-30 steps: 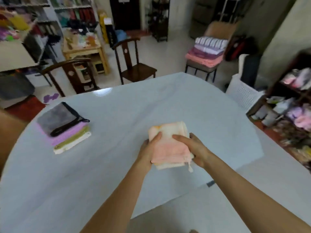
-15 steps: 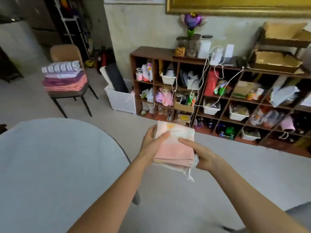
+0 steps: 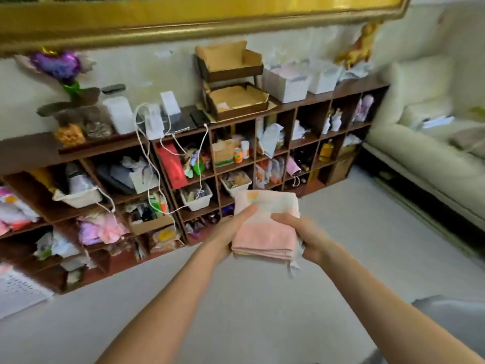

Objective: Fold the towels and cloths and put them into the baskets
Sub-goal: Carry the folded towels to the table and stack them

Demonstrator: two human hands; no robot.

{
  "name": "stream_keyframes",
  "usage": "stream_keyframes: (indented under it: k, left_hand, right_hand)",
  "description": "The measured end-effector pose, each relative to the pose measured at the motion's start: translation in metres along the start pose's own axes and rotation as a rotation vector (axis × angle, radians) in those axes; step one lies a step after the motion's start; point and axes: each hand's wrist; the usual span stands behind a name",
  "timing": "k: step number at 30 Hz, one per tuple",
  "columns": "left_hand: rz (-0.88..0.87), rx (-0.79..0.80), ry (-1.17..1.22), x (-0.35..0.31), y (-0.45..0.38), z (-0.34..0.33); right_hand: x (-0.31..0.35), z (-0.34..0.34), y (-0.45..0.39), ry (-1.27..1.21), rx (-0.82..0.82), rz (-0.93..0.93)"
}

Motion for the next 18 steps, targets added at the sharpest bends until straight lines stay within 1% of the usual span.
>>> stream_keyframes:
  k: [3, 6, 10, 11, 14, 16, 18]
  left_hand:
    - [-0.096, 0.056, -0.074, -0.048, -0.07, -0.025]
    - [-0.157, 0.159, -0.2, -0.089, -0.129, -0.064]
    - [-0.231, 0.272, -0.312, -0.124, -0.203, -0.117]
    - [-0.246, 0.304, -0.337, -0.132, -0.229, -0.133]
    - [-0.304, 0.369, -0.417, -0.155, -0.297, -0.175]
    - [-0.354, 0.389, -0.49, -0.176, -0.343, -0.202]
    - [-0.378, 0.41, -0.521, -0.197, -0.38, -0.221]
  right_hand:
    - [0.046, 0.021, -0.031, -0.076, -0.121, 0.055]
    - [0.088, 0.055, -0.059, -0.128, -0.258, 0.092]
    - [0.133, 0.108, -0.095, -0.119, -0.386, 0.147]
    - [0.146, 0.125, -0.105, -0.119, -0.399, 0.159]
    - [0.182, 0.177, -0.136, -0.09, -0.355, 0.2]
    - [0.212, 0.215, -0.164, -0.034, -0.328, 0.212]
    - [0.247, 0.245, -0.191, 0.055, -0.337, 0.219]
Point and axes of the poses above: each hand's wrist, its own y-axis away from the middle knuckle, its own z-axis out of the back of the hand, x = y × z, and after that the axes turned 2 degrees about -z, right-handed
